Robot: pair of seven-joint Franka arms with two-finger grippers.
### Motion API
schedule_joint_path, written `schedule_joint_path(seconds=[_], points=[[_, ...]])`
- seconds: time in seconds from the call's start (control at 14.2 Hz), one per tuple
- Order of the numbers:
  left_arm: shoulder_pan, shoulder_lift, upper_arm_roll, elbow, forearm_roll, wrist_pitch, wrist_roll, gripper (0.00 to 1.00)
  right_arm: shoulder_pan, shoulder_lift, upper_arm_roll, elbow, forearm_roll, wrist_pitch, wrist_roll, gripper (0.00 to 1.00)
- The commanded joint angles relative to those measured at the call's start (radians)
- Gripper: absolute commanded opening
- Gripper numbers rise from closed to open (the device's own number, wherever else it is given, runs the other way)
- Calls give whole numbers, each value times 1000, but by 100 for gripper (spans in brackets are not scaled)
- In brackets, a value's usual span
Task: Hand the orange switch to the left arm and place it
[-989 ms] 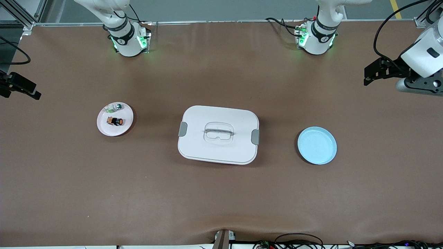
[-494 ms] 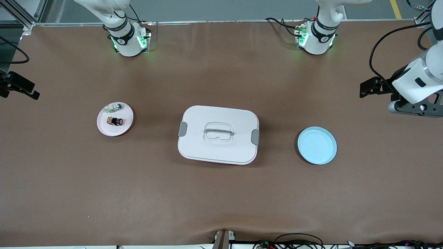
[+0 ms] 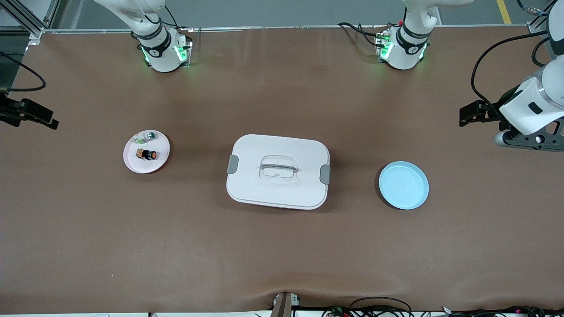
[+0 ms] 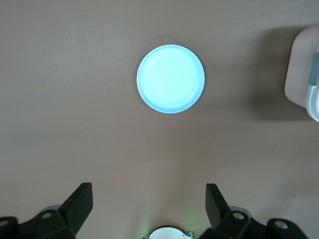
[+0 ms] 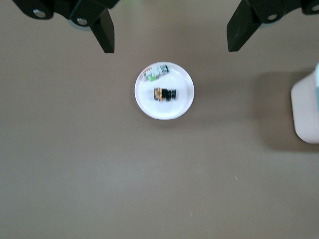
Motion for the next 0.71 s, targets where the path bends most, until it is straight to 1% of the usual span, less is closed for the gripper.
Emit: schedule_joint_path(seconds=[0.0, 0.28, 0.64], points=[[4, -2, 0, 12, 3, -7, -2, 100, 8, 21, 10, -87, -18, 39, 16, 100], [-4, 0, -2, 14, 14, -6, 15, 100, 11, -25, 10, -369, -12, 304, 17, 100], [4, -3, 0, 11, 3, -3, -3, 100, 14, -71, 12, -627, -3, 562, 19, 100]])
